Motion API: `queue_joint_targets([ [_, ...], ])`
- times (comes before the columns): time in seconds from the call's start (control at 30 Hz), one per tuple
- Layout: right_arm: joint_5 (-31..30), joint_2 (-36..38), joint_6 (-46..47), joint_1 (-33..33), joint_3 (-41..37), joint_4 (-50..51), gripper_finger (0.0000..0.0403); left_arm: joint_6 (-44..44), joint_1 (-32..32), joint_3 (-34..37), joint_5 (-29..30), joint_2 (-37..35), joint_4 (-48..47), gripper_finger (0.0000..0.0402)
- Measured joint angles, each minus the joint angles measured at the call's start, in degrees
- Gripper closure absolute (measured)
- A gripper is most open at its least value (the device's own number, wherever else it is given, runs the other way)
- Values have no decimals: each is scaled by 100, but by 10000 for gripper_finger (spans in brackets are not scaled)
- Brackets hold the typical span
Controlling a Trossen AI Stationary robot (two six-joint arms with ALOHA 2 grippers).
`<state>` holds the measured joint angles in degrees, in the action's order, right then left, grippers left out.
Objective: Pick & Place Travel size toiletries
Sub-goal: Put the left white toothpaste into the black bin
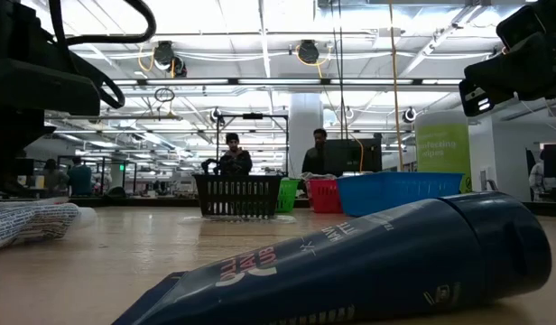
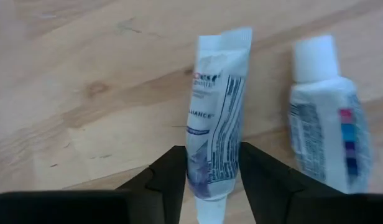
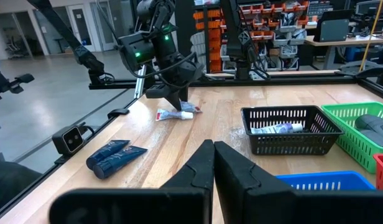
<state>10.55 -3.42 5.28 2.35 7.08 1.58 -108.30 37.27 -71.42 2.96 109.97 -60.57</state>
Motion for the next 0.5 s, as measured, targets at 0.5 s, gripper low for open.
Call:
queue_joint_targets([
  [0.5,1,0,2,1,-1,-1,399,693,-13,0,202,-4,297,286],
])
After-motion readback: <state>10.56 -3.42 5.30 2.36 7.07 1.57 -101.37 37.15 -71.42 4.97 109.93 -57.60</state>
